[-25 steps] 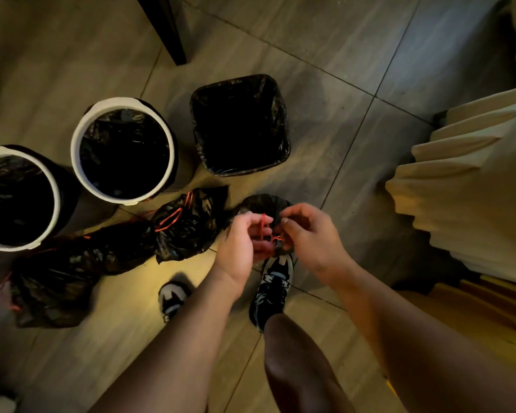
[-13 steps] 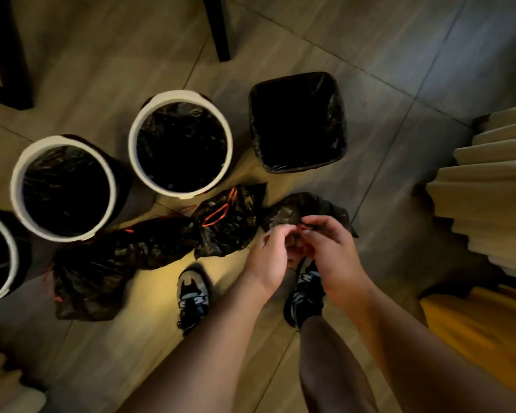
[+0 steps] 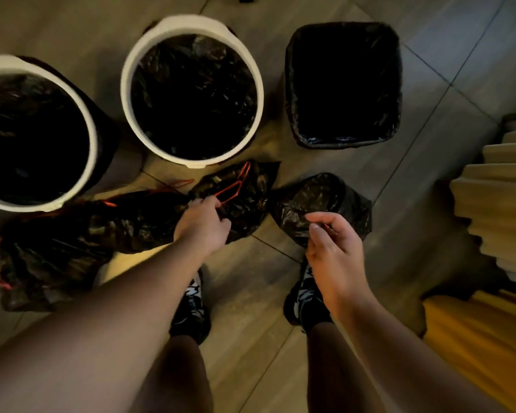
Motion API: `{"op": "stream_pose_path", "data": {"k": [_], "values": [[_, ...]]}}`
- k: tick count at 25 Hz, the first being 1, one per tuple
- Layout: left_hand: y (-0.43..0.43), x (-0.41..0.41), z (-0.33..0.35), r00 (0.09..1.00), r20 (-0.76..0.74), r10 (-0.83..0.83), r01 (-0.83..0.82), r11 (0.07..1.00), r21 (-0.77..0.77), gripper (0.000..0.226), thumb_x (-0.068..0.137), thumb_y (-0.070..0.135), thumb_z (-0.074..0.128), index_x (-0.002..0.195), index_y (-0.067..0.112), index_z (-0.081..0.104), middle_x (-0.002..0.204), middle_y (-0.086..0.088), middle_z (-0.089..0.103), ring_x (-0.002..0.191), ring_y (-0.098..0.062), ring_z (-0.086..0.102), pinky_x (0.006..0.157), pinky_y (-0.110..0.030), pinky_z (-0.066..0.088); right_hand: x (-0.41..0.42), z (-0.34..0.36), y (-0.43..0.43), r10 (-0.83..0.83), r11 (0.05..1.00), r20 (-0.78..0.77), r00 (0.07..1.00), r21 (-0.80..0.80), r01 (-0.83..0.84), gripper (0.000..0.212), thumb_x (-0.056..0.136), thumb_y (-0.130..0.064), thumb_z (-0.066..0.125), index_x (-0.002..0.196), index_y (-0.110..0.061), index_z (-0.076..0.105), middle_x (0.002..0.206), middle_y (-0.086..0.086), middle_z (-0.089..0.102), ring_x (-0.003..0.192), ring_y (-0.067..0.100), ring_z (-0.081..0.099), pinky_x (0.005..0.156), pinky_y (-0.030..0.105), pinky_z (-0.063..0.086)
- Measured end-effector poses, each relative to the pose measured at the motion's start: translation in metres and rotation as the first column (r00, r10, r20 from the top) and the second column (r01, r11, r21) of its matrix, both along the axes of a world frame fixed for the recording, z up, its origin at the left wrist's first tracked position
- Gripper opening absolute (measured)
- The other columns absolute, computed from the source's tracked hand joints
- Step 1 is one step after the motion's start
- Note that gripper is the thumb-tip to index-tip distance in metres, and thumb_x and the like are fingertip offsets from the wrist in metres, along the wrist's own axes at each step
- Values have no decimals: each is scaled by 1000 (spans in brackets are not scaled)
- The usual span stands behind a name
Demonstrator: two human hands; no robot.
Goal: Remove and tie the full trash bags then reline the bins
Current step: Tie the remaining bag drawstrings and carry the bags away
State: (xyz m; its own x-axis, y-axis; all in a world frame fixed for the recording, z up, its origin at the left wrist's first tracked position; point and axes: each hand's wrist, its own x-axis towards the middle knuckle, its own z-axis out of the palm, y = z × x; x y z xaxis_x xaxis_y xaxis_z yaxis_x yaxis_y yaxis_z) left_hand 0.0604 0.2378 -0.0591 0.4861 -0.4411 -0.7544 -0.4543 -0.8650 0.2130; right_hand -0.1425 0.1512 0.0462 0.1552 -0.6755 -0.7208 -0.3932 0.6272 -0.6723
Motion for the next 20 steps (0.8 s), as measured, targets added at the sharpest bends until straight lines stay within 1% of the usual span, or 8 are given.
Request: {"op": "stream_pose_path", "data": {"k": [4,8,11,13,14,16,17,20], "values": [[-7,1,-42,998,34,-43,43,999,-13,57,94,35,71,146,30,48,149,-5,47,125,-33,58,91,-47,58,1,-29,-5,-9,999,-29,1000,40,10,24,102,-13,52,103,-24,73,67,-1,59,62,15,53,53,27,41],[-1,6,-63,995,94,-43,41,999,24,33,99,35,64,131,30,60,138,-9,52,114,-34,62,83,-45,59,-1,-49,-16,-1,996,-76,997,94,8,30,100,-1,47,95,-12,75,71,5,66,58,15,59,46,23,43],[1,11,-59,996,83,12,-6,998,-69,21,99,36,59,114,22,66,121,-9,61,108,-33,60,82,-47,59,7,-53,-18,33,992,-80,996,120,-24,28,98,0,48,94,-9,74,75,6,70,60,19,62,48,26,44],[5,11,-46,991,6,131,-127,974,-189,16,96,40,58,93,25,64,103,-4,65,97,-28,63,77,-43,59,15,-53,-18,22,992,-96,995,130,-9,27,96,3,49,94,-8,73,78,7,71,63,22,64,51,27,46],[8,10,-34,978,-57,203,-211,945,-250,20,96,43,57,84,27,61,91,-1,67,84,-22,66,67,-36,58,19,-52,-19,16,991,-109,994,131,-1,27,95,4,49,93,-8,73,79,7,72,64,22,65,52,28,47],[18,8,-3,930,-192,313,-363,862,-355,31,95,50,55,76,26,60,71,-1,66,62,-12,64,45,-19,46,24,-49,-21,-14,991,-138,990,127,31,27,94,4,48,94,-6,73,82,8,73,64,21,66,52,27,47],[23,7,15,902,-259,346,-425,819,-386,33,94,54,54,76,27,61,72,2,69,62,-8,64,43,-16,43,26,-48,-21,-35,990,-151,988,127,54,27,94,4,48,95,-6,73,83,8,72,62,19,65,50,26,46],[37,5,59,849,-385,363,-512,744,-429,25,89,59,53,84,38,66,77,15,72,71,-1,68,51,-11,46,31,-52,-19,-46,986,-186,982,147,74,21,94,1,53,98,-5,73,84,11,71,59,17,62,44,22,43]]}}
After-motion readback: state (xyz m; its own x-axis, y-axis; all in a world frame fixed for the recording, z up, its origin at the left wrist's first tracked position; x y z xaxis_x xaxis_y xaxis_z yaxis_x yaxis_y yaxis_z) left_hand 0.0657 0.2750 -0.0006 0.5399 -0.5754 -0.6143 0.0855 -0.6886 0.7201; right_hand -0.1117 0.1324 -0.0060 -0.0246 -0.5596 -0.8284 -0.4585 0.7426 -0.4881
